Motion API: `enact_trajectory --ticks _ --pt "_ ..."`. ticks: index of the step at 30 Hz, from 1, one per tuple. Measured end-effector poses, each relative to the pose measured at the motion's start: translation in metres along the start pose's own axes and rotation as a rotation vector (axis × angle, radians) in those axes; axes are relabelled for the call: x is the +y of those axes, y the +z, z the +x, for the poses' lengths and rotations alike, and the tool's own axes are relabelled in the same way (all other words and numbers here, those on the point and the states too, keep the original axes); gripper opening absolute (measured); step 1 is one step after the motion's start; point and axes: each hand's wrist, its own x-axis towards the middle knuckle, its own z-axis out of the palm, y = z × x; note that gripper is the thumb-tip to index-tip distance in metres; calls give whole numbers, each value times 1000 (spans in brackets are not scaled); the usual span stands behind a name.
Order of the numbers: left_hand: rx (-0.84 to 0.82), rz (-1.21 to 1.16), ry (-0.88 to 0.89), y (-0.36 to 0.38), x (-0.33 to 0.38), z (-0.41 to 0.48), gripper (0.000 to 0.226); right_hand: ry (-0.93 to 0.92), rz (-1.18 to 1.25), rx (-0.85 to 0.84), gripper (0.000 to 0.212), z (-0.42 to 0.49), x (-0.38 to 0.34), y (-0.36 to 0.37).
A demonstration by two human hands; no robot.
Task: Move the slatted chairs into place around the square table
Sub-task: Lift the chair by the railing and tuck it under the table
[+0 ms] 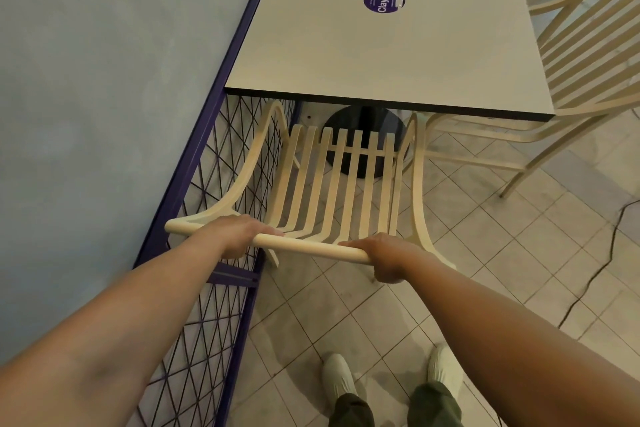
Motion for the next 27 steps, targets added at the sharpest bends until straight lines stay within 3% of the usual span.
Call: enact_trajectory --ticks 27 --pt "16 28 -29 18 -6 3 94 -32 34 8 85 -7 -2 10"
